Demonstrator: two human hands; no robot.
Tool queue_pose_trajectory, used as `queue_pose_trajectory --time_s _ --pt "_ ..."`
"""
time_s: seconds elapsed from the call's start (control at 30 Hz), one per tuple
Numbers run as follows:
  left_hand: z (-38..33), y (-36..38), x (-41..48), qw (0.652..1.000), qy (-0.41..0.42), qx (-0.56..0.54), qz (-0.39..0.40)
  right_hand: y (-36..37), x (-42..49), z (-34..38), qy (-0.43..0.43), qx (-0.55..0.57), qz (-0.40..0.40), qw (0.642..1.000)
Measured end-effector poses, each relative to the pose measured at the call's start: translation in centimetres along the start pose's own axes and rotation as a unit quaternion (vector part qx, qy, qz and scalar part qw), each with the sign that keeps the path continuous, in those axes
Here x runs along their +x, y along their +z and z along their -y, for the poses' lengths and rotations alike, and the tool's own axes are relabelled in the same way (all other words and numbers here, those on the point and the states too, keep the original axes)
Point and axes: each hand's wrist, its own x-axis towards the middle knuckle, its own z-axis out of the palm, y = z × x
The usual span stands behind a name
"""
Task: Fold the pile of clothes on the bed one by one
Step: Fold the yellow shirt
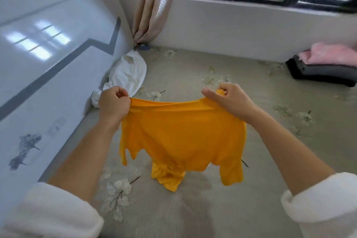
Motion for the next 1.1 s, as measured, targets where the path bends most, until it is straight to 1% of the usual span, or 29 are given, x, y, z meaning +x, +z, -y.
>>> queue_pose_trajectory --time_s 0.03,0.07,0.1,0.13,0.17,0.2,0.23,0.27,0.3,0.33,0.37,0.4,0.43,0.53,0.6,0.63,0.67,0.7,0.73,0.8,0.83,0.9,0.93,0.97,1.0,1.03,1.07,1.1 --pt "-0.7 -0.3 0.3 1.000 0.007 0.011 0.014 -1.2 -0.6 0.5 0.018 -0.023 0.061 0.998" --pt "-1.3 -0.5 0.4 0.999 0.013 0.022 0.025 -2.1 -1.1 0.7 0.032 -0.072 0.115 0.990" --pt "-1.8 -0.7 0.5 0.999 0.018 0.037 0.033 -2.7 -1.7 0.6 0.040 -0.145 0.153 0.977" --pt "-2.1 -0.7 0.5 0.997 0.022 0.062 0.039 -3.1 -2.1 0.3 0.045 -0.224 0.176 0.957" --pt "-2.5 -0.7 0.5 0.995 0.019 0.087 0.049 -3.2 -2.5 0.2 0.052 -0.287 0.182 0.939" --pt "-2.9 -0.7 0.4 0.993 0.005 0.094 0.067 -3.4 -3.1 0.3 0.064 -0.324 0.180 0.926" --pt "-3.3 -0.7 0.2 0.993 -0.033 0.062 0.098 -3.6 -3.7 0.5 0.076 -0.337 0.179 0.921" --pt "-3.7 -0.9 0.0 0.986 -0.092 -0.005 0.139 -4.0 -4.2 0.5 0.087 -0.332 0.184 0.921" --pt "-3.9 -1.2 -0.2 0.968 -0.153 -0.090 0.177 -4.5 -4.8 0.7 0.094 -0.316 0.194 0.924" --pt "-4.0 -1.5 -0.3 0.945 -0.192 -0.162 0.207 -5.2 -5.4 1.1 0.096 -0.296 0.201 0.929" --pt "-4.1 -1.6 -0.4 0.931 -0.203 -0.199 0.227 -5.9 -5.9 1.5 0.094 -0.280 0.203 0.934" --pt "-4.3 -1.6 -0.3 0.927 -0.199 -0.215 0.234 -6.6 -6.4 1.9 0.090 -0.272 0.194 0.938" --pt "-4.5 -1.5 -0.1 0.933 -0.185 -0.214 0.221 -7.3 -6.7 2.4 0.087 -0.269 0.181 0.942" --pt "-6.0 -1.4 0.4 0.972 -0.118 -0.163 0.119 -9.3 -7.2 3.5 0.081 -0.236 0.128 0.960" --pt "-7.2 -2.0 1.4 0.998 -0.021 -0.056 0.018 -10.5 -7.3 3.5 0.074 -0.160 0.064 0.982" --pt "-7.8 -2.5 1.9 0.998 0.045 0.005 -0.033 -11.0 -7.1 3.3 0.067 -0.126 0.017 0.990" --pt "-8.3 -3.0 2.3 0.991 0.104 0.055 -0.071 -11.5 -6.8 3.0 0.057 -0.106 -0.032 0.992" --pt "-8.7 -3.3 2.6 0.980 0.146 0.092 -0.096 -11.7 -6.4 2.5 0.049 -0.104 -0.075 0.990" --pt "-9.0 -3.5 3.1 0.975 0.165 0.114 -0.100 -11.7 -5.8 2.0 0.049 -0.121 -0.113 0.985" --pt "-9.1 -3.0 4.7 0.973 0.166 0.145 -0.061 -11.4 -4.3 0.5 0.071 -0.185 -0.169 0.966" --pt "-8.8 -2.5 5.7 0.976 0.150 0.156 -0.029 -11.1 -3.5 -0.3 0.093 -0.212 -0.182 0.956" --pt "-8.5 -1.3 7.7 0.991 0.067 0.113 0.032 -10.3 -1.8 -1.6 0.160 -0.226 -0.172 0.945" --pt "-8.2 -0.5 8.6 0.995 0.032 0.076 0.052 -9.8 -0.8 -2.2 0.196 -0.189 -0.156 0.950" --pt "-8.2 0.3 9.2 0.996 0.025 0.058 0.066 -9.3 0.3 -2.5 0.234 -0.110 -0.141 0.956" --pt "-8.4 1.2 9.7 0.995 0.043 0.063 0.070 -8.8 1.4 -2.5 0.279 0.005 -0.136 0.951" --pt "-8.9 1.9 10.2 0.993 0.066 0.069 0.072 -8.5 2.5 -2.2 0.321 0.129 -0.139 0.928" --pt "-9.8 2.7 10.8 0.991 0.088 0.064 0.073 -8.4 3.6 -1.8 0.340 0.232 -0.150 0.899" --pt "-10.7 3.3 11.4 0.990 0.103 0.056 0.076 -8.6 4.9 -1.6 0.333 0.298 -0.169 0.878"
